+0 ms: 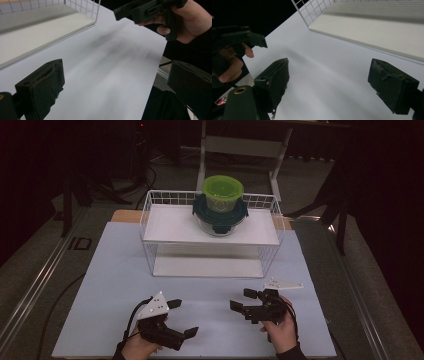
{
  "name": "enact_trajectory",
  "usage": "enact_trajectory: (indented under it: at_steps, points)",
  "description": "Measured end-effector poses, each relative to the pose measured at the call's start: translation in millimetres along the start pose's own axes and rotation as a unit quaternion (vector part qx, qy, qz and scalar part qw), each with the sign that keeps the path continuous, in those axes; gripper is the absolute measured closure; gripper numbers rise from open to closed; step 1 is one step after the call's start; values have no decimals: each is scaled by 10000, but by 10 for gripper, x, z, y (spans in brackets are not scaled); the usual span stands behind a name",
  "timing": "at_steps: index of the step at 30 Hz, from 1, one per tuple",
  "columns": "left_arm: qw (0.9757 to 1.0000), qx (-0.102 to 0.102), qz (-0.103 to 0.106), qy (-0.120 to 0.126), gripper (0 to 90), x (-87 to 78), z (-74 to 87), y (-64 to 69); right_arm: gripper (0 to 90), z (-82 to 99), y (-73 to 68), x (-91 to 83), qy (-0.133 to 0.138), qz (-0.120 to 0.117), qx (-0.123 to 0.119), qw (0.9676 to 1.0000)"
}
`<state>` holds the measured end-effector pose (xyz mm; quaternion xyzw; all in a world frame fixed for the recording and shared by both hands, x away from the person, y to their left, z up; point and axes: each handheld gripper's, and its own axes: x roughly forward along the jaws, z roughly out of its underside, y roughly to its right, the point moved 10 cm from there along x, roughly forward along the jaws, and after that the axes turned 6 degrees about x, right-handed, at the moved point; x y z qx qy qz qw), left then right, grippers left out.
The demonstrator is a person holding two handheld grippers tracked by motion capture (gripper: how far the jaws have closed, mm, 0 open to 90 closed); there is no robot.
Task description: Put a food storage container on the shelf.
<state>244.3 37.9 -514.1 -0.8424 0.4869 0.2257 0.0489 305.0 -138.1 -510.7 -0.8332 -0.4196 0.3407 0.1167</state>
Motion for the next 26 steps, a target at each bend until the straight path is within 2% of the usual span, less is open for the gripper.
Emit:
enact_trajectory:
  at_steps: [8,15,21,26]
  points:
    - [10000,-8,-52,-19,6,-2,68,-17,165,165,64,-96,-6,102,-34,9999]
    - [9999,98,-94,-47,6,39,126,-15,157,299,166,-194,25,223,-63,9997]
    - [9998,156,-140,-53,6,60,153,-42,155,341,282,-225,74,315,29,9995]
    - [9998,187,-104,-4,6,67,164,-45,154,352,306,-204,56,330,8,9994]
